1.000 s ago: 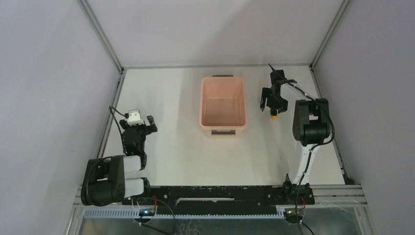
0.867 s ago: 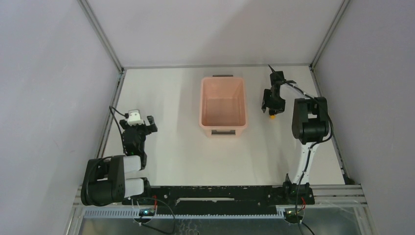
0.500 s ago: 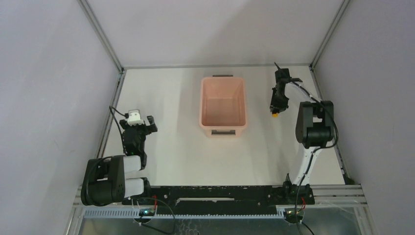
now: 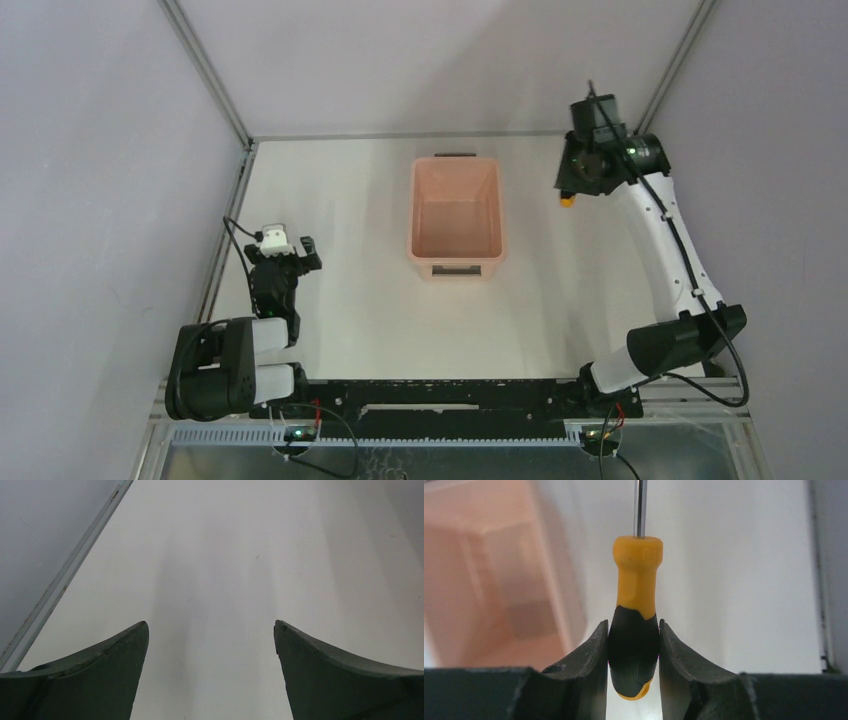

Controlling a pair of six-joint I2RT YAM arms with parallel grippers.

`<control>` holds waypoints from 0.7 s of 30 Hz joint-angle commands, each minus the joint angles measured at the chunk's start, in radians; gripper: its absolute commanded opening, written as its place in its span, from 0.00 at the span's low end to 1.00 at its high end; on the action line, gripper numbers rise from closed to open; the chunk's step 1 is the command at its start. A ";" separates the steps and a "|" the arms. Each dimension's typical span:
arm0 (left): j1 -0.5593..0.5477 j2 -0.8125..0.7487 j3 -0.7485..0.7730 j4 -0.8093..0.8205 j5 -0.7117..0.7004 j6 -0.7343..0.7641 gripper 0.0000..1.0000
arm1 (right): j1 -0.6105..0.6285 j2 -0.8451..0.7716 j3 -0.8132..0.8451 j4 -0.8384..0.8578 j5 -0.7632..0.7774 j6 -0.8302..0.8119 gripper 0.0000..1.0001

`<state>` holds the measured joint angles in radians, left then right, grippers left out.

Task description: Put the screwdriver in the bin

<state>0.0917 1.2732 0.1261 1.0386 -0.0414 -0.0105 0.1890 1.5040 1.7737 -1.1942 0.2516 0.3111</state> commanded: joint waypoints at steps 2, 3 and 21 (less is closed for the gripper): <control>-0.003 -0.018 0.051 0.044 -0.003 0.003 1.00 | 0.225 -0.006 0.089 -0.062 -0.047 0.128 0.02; -0.002 -0.018 0.050 0.044 -0.003 0.003 1.00 | 0.266 0.003 0.104 -0.059 -0.043 0.140 0.03; -0.003 -0.018 0.051 0.044 -0.003 0.003 1.00 | 0.507 0.397 -0.015 0.279 -0.002 0.318 0.12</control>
<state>0.0917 1.2732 0.1261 1.0386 -0.0414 -0.0105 0.6884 1.8660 1.8278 -1.0653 0.2531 0.5869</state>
